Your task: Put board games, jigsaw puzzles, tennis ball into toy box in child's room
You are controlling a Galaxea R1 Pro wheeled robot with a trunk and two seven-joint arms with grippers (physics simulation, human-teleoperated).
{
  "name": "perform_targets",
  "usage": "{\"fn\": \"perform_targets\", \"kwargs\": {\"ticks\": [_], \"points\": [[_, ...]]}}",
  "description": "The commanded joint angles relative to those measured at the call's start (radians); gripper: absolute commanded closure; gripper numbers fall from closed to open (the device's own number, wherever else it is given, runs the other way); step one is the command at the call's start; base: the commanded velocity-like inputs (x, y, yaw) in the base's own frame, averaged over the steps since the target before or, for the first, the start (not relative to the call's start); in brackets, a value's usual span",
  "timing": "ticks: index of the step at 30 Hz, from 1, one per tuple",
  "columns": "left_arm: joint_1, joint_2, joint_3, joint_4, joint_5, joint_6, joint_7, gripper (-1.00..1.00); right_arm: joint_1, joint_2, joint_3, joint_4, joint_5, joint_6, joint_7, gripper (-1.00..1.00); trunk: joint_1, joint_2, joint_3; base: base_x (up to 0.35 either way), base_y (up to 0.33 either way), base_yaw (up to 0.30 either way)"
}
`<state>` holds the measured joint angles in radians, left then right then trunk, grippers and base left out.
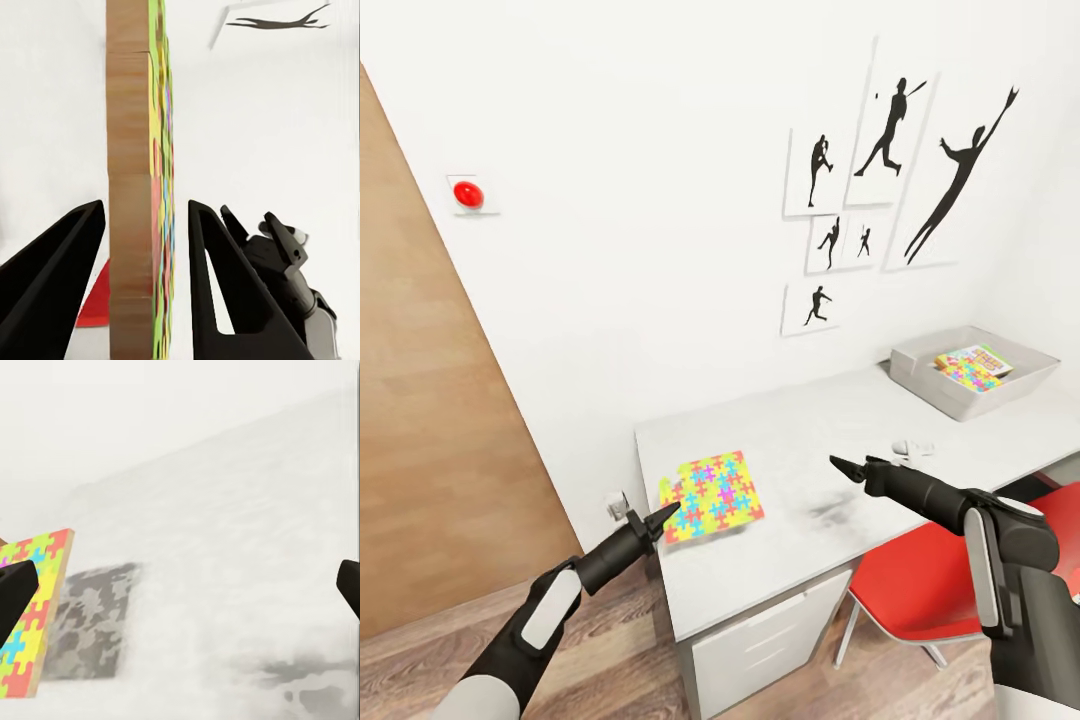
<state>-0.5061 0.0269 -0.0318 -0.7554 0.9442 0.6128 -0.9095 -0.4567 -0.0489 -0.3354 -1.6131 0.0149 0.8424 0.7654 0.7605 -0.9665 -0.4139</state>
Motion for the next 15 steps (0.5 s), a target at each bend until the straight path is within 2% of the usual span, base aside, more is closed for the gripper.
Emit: {"fn": "perform_targets", "kwargs": {"ticks": [1,9,10,11,12,15], "points": [[0.001,0.001,-0.003,-0.005,0.009,0.008,0.002,1.0,-0.001,0.0,-0.002,-0.001,0.002,0.005,0.006,-1.0,-0.004,0.007,0.002,0.0,0.0,0.0],[0.01,-0.001,-0.003,-0.054,0.008,0.016,0.025,1.0,-0.003,-0.004,-0.012,-0.001,0.002,0.0,0.007,-1.0,-0.035,0.063,0.027,0.0,0.0,0.0],[0.019,-0.004,-0.003,-0.115,0.015,0.031,0.073,1.0,-0.002,-0.041,-0.013,-0.002,0.001,0.002,0.011,-1.0,-0.038,0.07,0.03,0.0,0.0,0.0],[0.026,-0.032,-0.003,-0.224,0.017,0.072,0.2,1.0,-0.011,-0.066,-0.031,-0.002,0.0,0.009,0.016,-1.0,-0.042,0.077,0.033,0.0,0.0,-0.058],[0.026,-0.043,-0.002,-0.335,0.023,0.117,0.286,1.0,-0.014,-0.112,-0.061,-0.002,-0.001,0.013,0.019,-1.0,-0.046,0.084,0.037,0.0,0.0,-0.171],[0.025,-0.053,0.002,-0.417,0.037,0.15,0.387,1.0,-0.015,-0.14,-0.079,-0.002,-0.001,0.011,0.021,-1.0,-0.058,0.105,0.046,0.0,0.0,-0.098]]}}
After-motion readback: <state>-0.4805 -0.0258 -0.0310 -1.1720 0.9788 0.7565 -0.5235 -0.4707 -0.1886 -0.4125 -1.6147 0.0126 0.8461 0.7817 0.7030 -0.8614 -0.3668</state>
